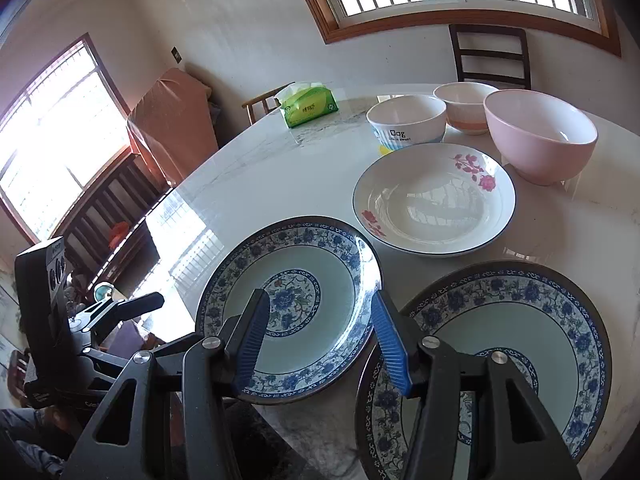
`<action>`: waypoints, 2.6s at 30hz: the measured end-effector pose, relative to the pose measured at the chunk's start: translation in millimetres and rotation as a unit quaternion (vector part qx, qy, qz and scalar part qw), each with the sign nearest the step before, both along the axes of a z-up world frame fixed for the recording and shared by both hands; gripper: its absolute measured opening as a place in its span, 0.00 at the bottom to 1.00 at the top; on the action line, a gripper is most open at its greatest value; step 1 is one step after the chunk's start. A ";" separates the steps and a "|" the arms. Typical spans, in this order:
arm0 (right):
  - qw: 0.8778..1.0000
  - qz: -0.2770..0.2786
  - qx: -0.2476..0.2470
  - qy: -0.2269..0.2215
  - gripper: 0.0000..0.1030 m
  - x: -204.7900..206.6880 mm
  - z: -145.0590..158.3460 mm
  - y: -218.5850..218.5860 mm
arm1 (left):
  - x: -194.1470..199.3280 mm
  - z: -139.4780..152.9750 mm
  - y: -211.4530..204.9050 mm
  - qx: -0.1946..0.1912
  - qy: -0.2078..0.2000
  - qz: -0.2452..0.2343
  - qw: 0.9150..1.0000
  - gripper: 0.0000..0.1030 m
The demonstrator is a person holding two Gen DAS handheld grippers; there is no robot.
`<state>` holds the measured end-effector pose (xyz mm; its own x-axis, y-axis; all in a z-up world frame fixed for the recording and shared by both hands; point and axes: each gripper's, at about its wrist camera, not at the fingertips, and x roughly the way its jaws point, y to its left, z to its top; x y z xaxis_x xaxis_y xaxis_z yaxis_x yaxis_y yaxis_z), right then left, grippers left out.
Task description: Organize plates and bowls
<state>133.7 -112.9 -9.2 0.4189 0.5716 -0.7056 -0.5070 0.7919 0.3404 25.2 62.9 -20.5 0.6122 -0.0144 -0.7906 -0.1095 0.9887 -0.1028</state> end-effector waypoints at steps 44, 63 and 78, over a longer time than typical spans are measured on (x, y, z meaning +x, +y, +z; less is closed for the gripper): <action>0.988 0.047 -0.080 0.125 0.36 76.5 -57.7 49.7 | 36.7 -37.6 30.2 -0.041 0.084 0.034 0.995 0.35; 0.989 0.018 -0.051 0.138 0.18 92.8 -61.9 66.1 | 61.5 -32.7 75.3 -0.037 0.078 0.096 0.992 0.32; 0.989 0.019 -0.039 0.142 0.17 105.0 -65.3 96.0 | 81.3 -37.0 111.9 -0.047 0.065 0.133 0.988 0.32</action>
<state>238.7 -16.9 -74.5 0.1775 0.5215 -0.8346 -0.4297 0.8040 0.4110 106.5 174.8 -57.5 0.4975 0.0556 -0.8657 -0.3823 0.9098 -0.1613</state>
